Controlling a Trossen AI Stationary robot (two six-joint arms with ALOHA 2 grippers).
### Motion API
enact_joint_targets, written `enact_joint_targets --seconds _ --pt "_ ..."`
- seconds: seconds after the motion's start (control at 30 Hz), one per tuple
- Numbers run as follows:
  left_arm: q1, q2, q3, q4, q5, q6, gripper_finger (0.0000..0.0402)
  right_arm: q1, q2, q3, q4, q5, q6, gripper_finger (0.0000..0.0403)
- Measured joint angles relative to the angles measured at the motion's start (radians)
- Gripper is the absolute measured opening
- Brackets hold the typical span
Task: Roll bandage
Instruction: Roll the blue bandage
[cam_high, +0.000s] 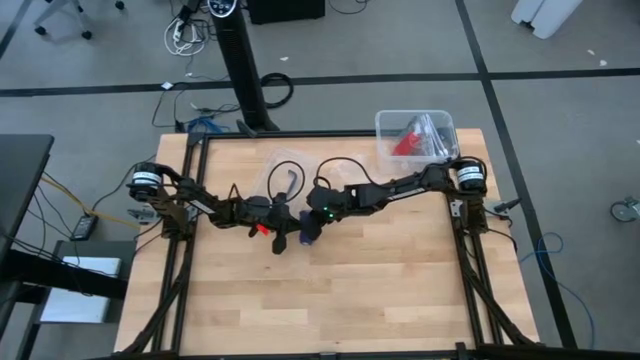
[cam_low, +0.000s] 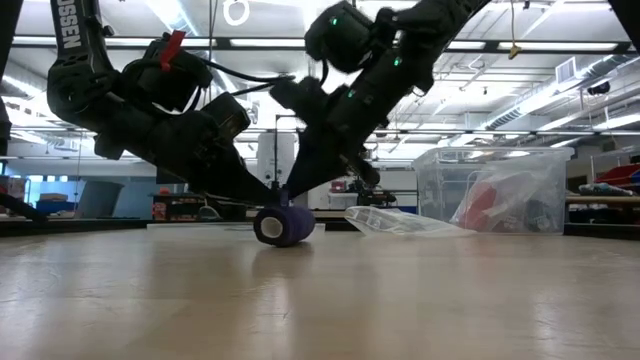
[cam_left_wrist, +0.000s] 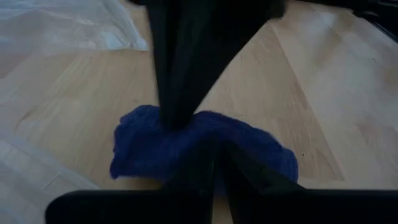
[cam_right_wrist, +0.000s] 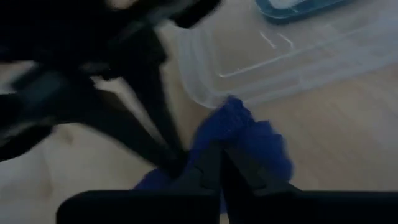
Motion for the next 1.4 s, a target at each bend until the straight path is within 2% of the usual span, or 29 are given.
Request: enact_joint_targets --seconds 0.33,0.53,0.77,0.93,1.13,1.3,1.4 --pt "0.000 0.000 0.000 0.012 -0.002 -0.002 0.0032 0.029 -0.018 0.000 -0.057 0.008 -0.017 0.0001" --pt "0.000 0.000 0.000 0.019 0.010 -0.003 0.0032 0.043 -0.032 0.000 -0.116 0.047 -0.016 0.0001" --pt "-0.009 0.000 0.000 0.072 0.129 0.003 0.0032 0.043 -0.069 0.001 -0.172 0.104 -0.017 0.0001" --pt "-0.039 0.000 0.003 0.065 0.067 0.052 0.0025 0.043 -0.073 0.001 -0.184 0.109 -0.017 0.0000" --pt "-0.053 0.000 0.070 -0.095 0.023 0.081 0.0010 0.046 -0.073 0.001 -0.184 0.109 -0.017 0.0000" --pt "-0.053 0.000 0.080 -0.095 0.024 0.100 0.0006 0.051 -0.078 0.001 -0.193 0.109 -0.017 0.0000" --pt "-0.053 0.000 0.080 -0.094 0.069 0.098 0.0006 0.051 -0.078 0.001 -0.204 0.108 -0.026 0.0000"
